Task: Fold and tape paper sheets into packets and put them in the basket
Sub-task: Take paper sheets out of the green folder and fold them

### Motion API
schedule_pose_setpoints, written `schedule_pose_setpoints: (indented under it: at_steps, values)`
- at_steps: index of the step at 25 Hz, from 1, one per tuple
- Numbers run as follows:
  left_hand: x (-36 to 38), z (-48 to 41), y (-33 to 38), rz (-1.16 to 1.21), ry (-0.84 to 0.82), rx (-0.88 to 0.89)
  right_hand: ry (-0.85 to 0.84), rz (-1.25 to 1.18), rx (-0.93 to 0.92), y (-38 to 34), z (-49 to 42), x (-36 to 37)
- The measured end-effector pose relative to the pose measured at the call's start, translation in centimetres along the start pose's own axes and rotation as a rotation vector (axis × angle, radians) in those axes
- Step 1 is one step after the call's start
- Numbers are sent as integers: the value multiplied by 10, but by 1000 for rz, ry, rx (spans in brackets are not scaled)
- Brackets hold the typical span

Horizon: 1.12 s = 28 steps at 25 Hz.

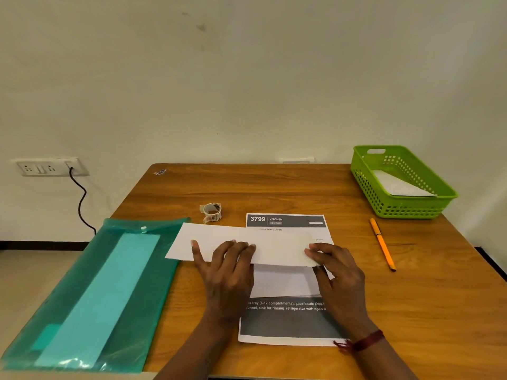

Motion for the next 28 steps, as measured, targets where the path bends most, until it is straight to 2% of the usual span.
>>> schedule_pose_setpoints:
  at_steps: [4, 7, 10, 13, 19, 22, 26, 28]
  values:
    - [-1, 1, 3, -27, 58, 22, 5, -61, 25, -6, -2, 2]
    - [-3, 1, 9, -3, 83, 93, -24, -191, 123, -13, -8, 7]
    - [-1, -1, 19, 85, 4, 169, -114, -360, 249, -20, -16, 15]
    - [1, 0, 21, 77, -62, 191, -220, -507, 284, -29, -24, 16]
    - [2, -2, 13, 30, -34, 93, -414, -684, 360, -41, -19, 21]
    - [3, -1, 10, 0, -28, 81, -458, -689, 423, -37, -16, 21]
    - [2, 0, 12, -28, -7, 117, -484, -499, 384, -36, -14, 21]
    - [1, 1, 13, -29, 8, 137, -500, -479, 400, -37, -14, 24]
Point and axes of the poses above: each hand's wrist, its own z-axis away from the middle knuckle, its own x-axis out of the palm, y = z × x, the point moved 7 cm from there along -z, towards the middle knuckle, and after that the axes turned 3 degrees about y, right-handed, at the moved point
